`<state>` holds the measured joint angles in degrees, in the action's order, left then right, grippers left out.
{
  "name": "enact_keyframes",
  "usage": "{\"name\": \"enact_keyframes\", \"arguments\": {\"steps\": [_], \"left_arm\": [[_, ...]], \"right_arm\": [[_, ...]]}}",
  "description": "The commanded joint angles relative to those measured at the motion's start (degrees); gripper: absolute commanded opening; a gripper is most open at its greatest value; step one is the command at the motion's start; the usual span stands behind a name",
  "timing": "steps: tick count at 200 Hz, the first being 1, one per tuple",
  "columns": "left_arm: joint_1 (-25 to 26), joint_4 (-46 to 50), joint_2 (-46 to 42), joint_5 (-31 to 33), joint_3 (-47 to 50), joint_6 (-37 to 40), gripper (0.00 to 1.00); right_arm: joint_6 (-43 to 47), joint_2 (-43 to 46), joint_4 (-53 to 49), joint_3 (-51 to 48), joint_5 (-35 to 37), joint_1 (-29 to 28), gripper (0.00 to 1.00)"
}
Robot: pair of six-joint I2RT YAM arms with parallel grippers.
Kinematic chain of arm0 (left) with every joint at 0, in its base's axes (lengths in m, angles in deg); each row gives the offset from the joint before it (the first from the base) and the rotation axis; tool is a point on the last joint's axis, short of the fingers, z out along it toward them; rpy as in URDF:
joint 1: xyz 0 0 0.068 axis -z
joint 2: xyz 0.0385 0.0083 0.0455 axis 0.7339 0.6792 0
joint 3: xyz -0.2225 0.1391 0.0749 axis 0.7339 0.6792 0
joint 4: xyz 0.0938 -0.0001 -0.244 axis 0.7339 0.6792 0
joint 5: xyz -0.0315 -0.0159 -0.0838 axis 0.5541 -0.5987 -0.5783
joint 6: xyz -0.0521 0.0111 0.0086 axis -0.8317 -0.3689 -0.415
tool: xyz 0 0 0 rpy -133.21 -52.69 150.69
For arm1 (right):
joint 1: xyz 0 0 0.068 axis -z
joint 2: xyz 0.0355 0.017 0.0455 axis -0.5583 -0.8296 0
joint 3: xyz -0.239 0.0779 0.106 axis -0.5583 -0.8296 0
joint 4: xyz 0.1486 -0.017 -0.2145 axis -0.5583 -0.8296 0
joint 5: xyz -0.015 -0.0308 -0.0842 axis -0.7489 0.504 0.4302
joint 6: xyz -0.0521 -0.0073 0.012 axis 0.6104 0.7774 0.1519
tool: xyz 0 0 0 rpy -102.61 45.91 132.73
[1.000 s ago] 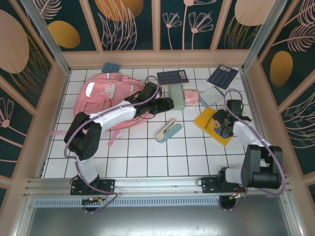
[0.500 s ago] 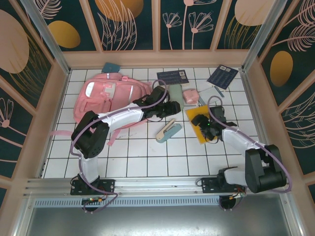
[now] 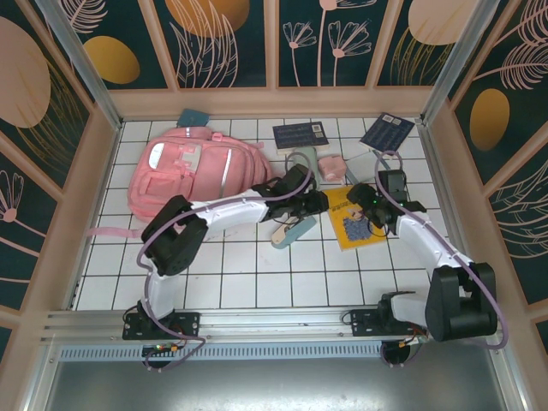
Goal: Pack the student bag
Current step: Move the book to the center of the table.
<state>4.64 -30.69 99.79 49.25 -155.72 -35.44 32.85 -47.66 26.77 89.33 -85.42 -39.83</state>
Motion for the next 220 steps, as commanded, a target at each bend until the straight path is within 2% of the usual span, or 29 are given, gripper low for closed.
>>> {"name": "enact_keyframes", "arguments": {"steps": [1, 51, 87, 108, 161, 198, 220], "left_arm": [[1.1, 0.1, 3.9, 0.1, -4.3, -1.5, 0.37], [2.2, 2.4, 13.2, -1.2, -13.3, -0.9, 0.37], [2.1, 8.2, 14.4, 4.3, -13.5, -1.0, 0.38], [1.4, 10.4, 13.2, 8.2, -10.8, -2.0, 0.39], [-1.9, 10.7, 9.7, 9.6, -4.7, -0.1, 0.40], [-2.3, 10.8, 9.9, 8.7, -4.8, 1.8, 0.40], [-2.3, 11.2, 10.4, 8.2, -4.9, 1.9, 0.37]], "right_arm": [[5.0, -2.9, 1.2, -0.5, 0.7, 2.7, 0.81], [6.3, -9.8, 5.7, -0.4, 2.1, 5.8, 0.81], [7.4, -13.8, 6.6, -0.2, -3.2, 5.1, 0.74], [6.4, -13.4, 6.7, -1.7, -3.2, 2.1, 0.75], [0.6, -8.2, 5.3, -4.7, -3.8, -7.0, 0.74], [4.9, -5.2, 4.5, -4.9, -0.6, -6.2, 0.78], [7.8, -6.5, 6.7, -5.4, -4.0, -2.3, 0.78]]}}
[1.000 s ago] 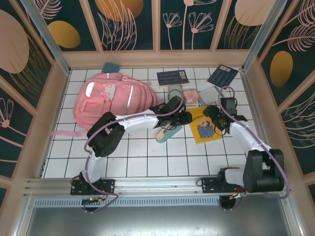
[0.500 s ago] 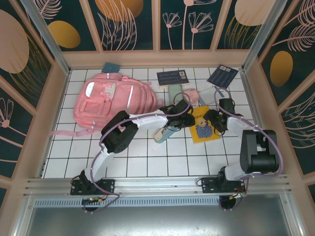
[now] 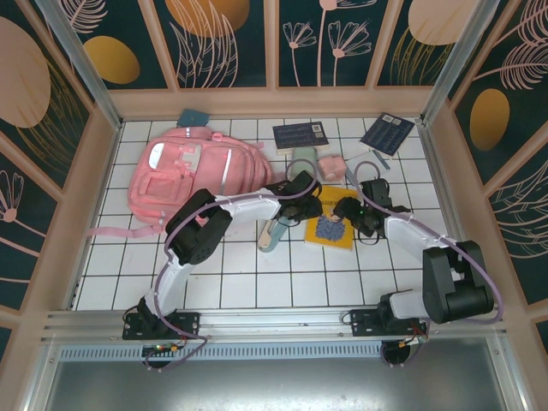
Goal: Pack the student bag
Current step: Move the book to the center of the table, then pick up the book from the center of the table.
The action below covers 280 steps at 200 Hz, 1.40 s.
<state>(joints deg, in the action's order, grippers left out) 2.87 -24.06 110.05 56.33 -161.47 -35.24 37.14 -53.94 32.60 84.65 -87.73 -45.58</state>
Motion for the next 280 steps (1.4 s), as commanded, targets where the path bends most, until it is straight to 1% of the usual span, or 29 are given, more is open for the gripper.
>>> {"name": "enact_keyframes", "arguments": {"steps": [1, 23, 50, 62, 66, 89, 105, 132, 175, 201, 222, 240, 263, 280], "left_arm": [[-0.5, 4.6, 0.1, 1.0, 0.9, 1.7, 0.37], [-0.5, 4.5, 0.1, 0.8, 1.5, 1.7, 0.33], [-0.5, 4.1, 0.2, 0.1, 2.2, 1.7, 0.29], [-0.5, 3.7, 0.3, -0.4, 2.3, 1.5, 0.29], [-0.6, 3.5, 0.3, -0.6, 2.4, 1.5, 0.27], [-0.5, 2.6, 0.6, -1.9, 2.6, 1.5, 0.24], [-0.4, 2.1, 0.8, -3.0, 2.7, 1.7, 0.17], [-0.4, 1.5, 1.1, -4.0, 2.6, 1.9, 0.17], [-0.4, 1.5, 1.0, -4.9, 2.2, 3.0, 0.16], [-0.4, 1.4, 0.6, -5.2, 2.3, 3.3, 0.16], [-0.5, 1.0, 0.4, -5.8, 2.3, 3.5, 0.16], [-0.4, 0.3, 0.4, -6.5, 2.3, 3.5, 0.16], [-0.4, -0.3, 0.4, -7.2, 2.3, 3.5, 0.16], [-0.3, -0.6, 0.4, -8.1, 2.3, 3.7, 0.16]], "right_arm": [[3.6, -0.3, 1.0, -0.8, -1.9, 3.6, 0.78], [4.8, -2.3, 4.0, -1.2, -6.6, 5.7, 0.76], [5.6, -5.7, 6.8, -1.0, -11.9, 5.6, 0.76], [5.8, -7.5, 6.6, -0.7, -12.8, 5.2, 0.74], [5.9, -7.9, 6.7, -0.7, -13.1, 5.0, 0.74], [6.0, -8.4, 8.2, -1.5, -17.0, 4.1, 0.73], [5.6, -7.3, 9.9, -2.0, -21.0, 3.7, 0.70], [4.1, -3.1, 13.9, -3.3, -29.3, 3.6, 0.68], [1.9, 3.6, 17.4, -4.3, -36.7, 4.4, 0.67], [2.1, 4.8, 16.9, -4.4, -35.8, 4.8, 0.67], [2.5, 3.5, 16.9, -4.8, -34.4, 4.8, 0.66], [2.3, 1.1, 19.0, -5.2, -35.4, 4.6, 0.61], [2.1, -1.5, 20.8, -4.7, -35.8, 3.9, 0.59], [1.0, -2.4, 23.6, -5.0, -37.7, 3.7, 0.53]]}}
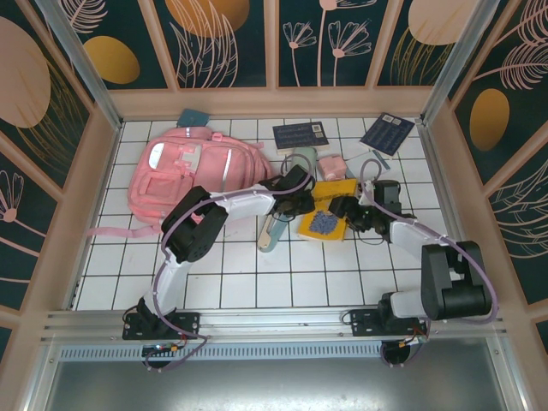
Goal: Pack the student bag
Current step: Pick up the book from the center of the table, then open the student bag at the top-left of the table.
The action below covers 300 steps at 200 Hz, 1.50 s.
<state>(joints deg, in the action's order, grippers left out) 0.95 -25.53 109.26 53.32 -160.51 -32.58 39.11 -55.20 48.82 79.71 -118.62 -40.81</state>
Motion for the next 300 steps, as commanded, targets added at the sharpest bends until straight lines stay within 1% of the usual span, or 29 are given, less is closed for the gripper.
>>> {"name": "enact_keyframes", "arguments": {"steps": [1, 22, 43, 55, 76, 83, 97, 119, 130, 144, 157, 182, 192, 214, 232, 257, 268, 285, 300], "left_arm": [[1.7, 0.8, 1.2, -5.1, 1.4, 1.1, 0.16], [1.6, 1.2, 1.0, -5.0, 1.3, 1.2, 0.16], [1.7, 1.8, 0.6, -4.0, 1.0, 1.3, 0.17], [1.7, 2.2, 0.2, -3.6, 0.9, 1.5, 0.18], [1.7, 3.1, -0.3, -2.8, 0.4, 1.9, 0.19], [1.6, 3.6, -0.5, -2.5, 0.1, 2.2, 0.19], [1.6, 4.9, -1.0, -1.7, -1.0, 2.7, 0.21], [1.3, 8.2, -2.9, 0.6, -3.6, 4.4, 0.24], [1.0, 9.8, -4.7, 2.3, -4.8, 5.4, 0.27], [0.0, 12.3, -7.2, 4.5, -6.2, 7.0, 0.30], [-1.0, 14.9, -9.4, 6.7, -7.3, 8.3, 0.30], [-3.7, 19.1, -13.3, 14.1, -7.7, 12.0, 0.33], [-4.9, 21.1, -13.9, 17.2, -7.9, 13.8, 0.36], [-7.3, 26.6, -11.8, 21.2, -10.2, 17.1, 0.39], [-8.4, 30.7, -8.7, 23.6, -12.9, 18.8, 0.39], [-9.0, 32.0, -5.4, 24.5, -14.5, 20.1, 0.41], [-9.1, 33.0, -4.0, 26.0, -15.4, 20.0, 0.41], [-9.5, 33.7, -2.5, 26.6, -16.0, 20.1, 0.37], [-9.9, 33.9, -1.7, 26.6, -16.1, 20.2, 0.36]], "right_arm": [[-1.0, -1.1, 7.5, -0.1, -6.9, -1.0, 0.52], [-0.9, -0.8, 6.8, 0.6, -5.9, -1.4, 0.49], [1.3, 0.0, 1.6, 2.1, -1.8, -1.3, 0.37], [2.3, 1.0, -1.5, 2.7, 1.1, -1.2, 0.33], [3.2, 2.9, -5.2, 3.1, 4.8, -0.8, 0.21], [3.3, 3.4, -5.8, 3.1, 5.5, -0.6, 0.15], [3.5, 3.9, -7.5, 3.6, 7.0, -0.5, 0.00], [3.9, 4.5, -9.0, 4.7, 7.5, -0.5, 0.00], [3.9, 5.2, -9.5, 5.3, 7.6, -0.5, 0.00], [3.8, 6.3, -10.1, 5.9, 7.8, -0.4, 0.00], [3.8, 6.9, -10.7, 6.6, 7.6, -0.4, 0.00], [3.5, 8.4, -11.3, 8.1, 7.1, -0.4, 0.00], [3.2, 8.9, -11.4, 8.6, 6.8, -0.3, 0.00], [2.6, 9.4, -11.1, 9.5, 5.9, -0.4, 0.00], [2.0, 9.3, -10.6, 10.2, 5.5, -0.5, 0.00], [1.7, 8.9, -9.9, 10.9, 4.9, -0.5, 0.00], [1.7, 8.7, -9.7, 11.3, 4.7, -0.6, 0.00], [1.4, 8.6, -9.4, 11.7, 4.6, -0.6, 0.00], [1.2, 8.5, -9.1, 11.9, 4.1, -0.7, 0.00]]}}
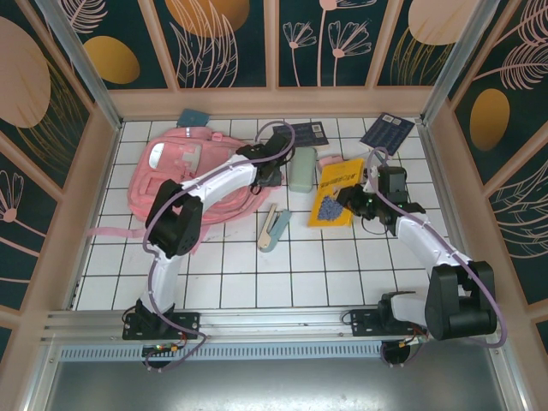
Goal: Pack the student bag
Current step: Open the student bag at the top-left of the table.
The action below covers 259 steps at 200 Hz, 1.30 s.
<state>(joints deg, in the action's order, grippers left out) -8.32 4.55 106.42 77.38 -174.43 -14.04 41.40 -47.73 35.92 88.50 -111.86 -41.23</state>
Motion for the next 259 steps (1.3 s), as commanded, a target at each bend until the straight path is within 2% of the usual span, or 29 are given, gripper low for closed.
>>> {"name": "enact_keyframes", "arguments": {"steps": [1, 21, 37, 72, 111, 127, 144, 169, 194, 259], "left_arm": [[-0.6, 3.9, 1.2, 2.5, -2.2, 1.7, 0.36], [-0.9, 4.1, 1.9, 3.2, -2.2, 1.5, 0.30], [-1.0, 4.5, 1.8, 3.9, -2.1, 1.2, 0.30], [-1.1, 5.6, 0.4, 8.2, -1.8, 0.5, 0.42], [-1.3, 5.5, 2.0, 5.4, -1.0, 0.7, 0.42], [-1.3, 4.7, 2.0, 4.7, 0.0, 0.6, 0.38], [-1.3, 3.8, 1.5, 4.7, 1.0, 0.8, 0.28], [-1.5, 3.5, 0.2, 6.0, 1.2, 1.1, 0.00], [-1.9, 4.6, -3.1, 8.9, -0.4, 1.8, 0.00], [-2.8, 6.5, -16.3, 14.0, -3.8, 4.0, 0.00]], "right_arm": [[-1.1, 1.0, 3.9, 3.2, -2.7, -0.3, 0.00], [-1.5, 0.6, 4.5, 3.4, -3.2, -0.3, 0.00], [-1.7, 0.1, 5.3, 3.6, -3.8, -0.5, 0.00], [-1.8, -1.5, 6.4, 4.2, -5.0, -0.7, 0.00], [-2.0, -4.1, 7.8, 4.9, -6.4, -1.3, 0.00], [-2.0, -4.7, 7.7, 5.4, -6.8, -1.7, 0.00], [-2.1, -4.8, 7.8, 5.9, -6.6, -2.2, 0.00], [-2.8, -5.9, 8.8, 7.3, -6.6, -3.4, 0.00], [-5.0, -7.7, 11.6, 9.2, -6.6, -5.1, 0.00], [-16.8, -14.8, 28.8, 13.0, -8.7, -11.1, 0.00]]}}
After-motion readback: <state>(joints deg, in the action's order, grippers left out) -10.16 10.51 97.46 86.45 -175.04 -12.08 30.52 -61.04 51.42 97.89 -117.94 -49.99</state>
